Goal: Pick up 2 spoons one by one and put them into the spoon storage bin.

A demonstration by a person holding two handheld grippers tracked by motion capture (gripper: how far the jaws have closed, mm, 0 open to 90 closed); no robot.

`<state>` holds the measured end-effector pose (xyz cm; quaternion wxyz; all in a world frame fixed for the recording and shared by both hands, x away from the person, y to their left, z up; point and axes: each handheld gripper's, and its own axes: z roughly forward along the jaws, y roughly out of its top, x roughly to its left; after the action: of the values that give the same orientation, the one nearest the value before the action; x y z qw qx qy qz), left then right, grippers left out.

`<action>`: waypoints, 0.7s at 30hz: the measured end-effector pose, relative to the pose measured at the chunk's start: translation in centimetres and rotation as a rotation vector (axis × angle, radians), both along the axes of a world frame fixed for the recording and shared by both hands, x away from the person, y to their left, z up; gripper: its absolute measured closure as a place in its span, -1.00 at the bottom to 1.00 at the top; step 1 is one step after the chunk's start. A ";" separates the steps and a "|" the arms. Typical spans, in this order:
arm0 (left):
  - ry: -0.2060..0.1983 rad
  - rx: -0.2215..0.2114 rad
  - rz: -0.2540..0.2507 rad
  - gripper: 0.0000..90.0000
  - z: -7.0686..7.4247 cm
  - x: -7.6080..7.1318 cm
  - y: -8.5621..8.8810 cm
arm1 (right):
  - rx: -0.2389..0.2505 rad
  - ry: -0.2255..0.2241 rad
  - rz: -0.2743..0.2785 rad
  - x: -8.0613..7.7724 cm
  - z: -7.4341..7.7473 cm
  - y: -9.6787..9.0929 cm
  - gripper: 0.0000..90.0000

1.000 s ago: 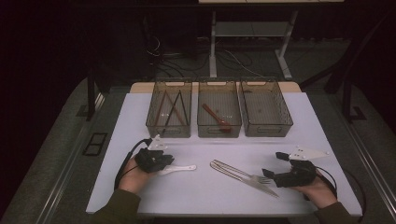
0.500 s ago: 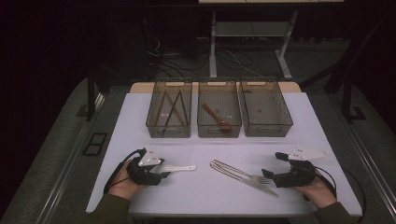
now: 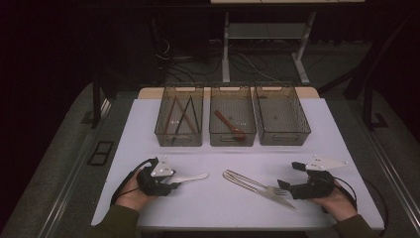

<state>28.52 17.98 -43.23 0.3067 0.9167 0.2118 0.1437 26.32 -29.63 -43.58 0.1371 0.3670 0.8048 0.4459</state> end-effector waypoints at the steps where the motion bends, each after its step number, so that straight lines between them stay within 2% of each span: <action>1: 0.002 -0.002 0.002 0.28 0.1 0.1 0.0 | 0.000 0.000 0.000 0.0 0.0 0.0 -0.71; 6: 0.011 -0.020 0.012 0.31 0.2 0.3 0.0 | 0.001 0.002 0.000 0.0 0.0 0.0 -0.72; 11: -0.016 -0.035 0.022 0.44 0.5 0.8 0.0 | 0.000 0.002 0.001 0.0 0.0 0.0 -0.72; 13: -0.027 -0.020 0.030 0.51 0.5 1.0 0.0 | -0.001 0.001 0.001 0.0 0.0 0.0 -0.72; 18: -0.029 -0.020 0.047 0.65 0.5 1.6 0.2 | 0.000 0.002 0.001 0.0 0.0 0.0 -0.72; 21: -0.046 0.002 0.058 0.70 0.4 1.7 0.2 | 0.001 0.003 0.001 0.0 0.0 0.0 -0.72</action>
<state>30.26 18.14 -42.78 0.3065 0.9070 0.2309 0.1736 26.35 -29.59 -43.61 0.1355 0.3673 0.8050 0.4457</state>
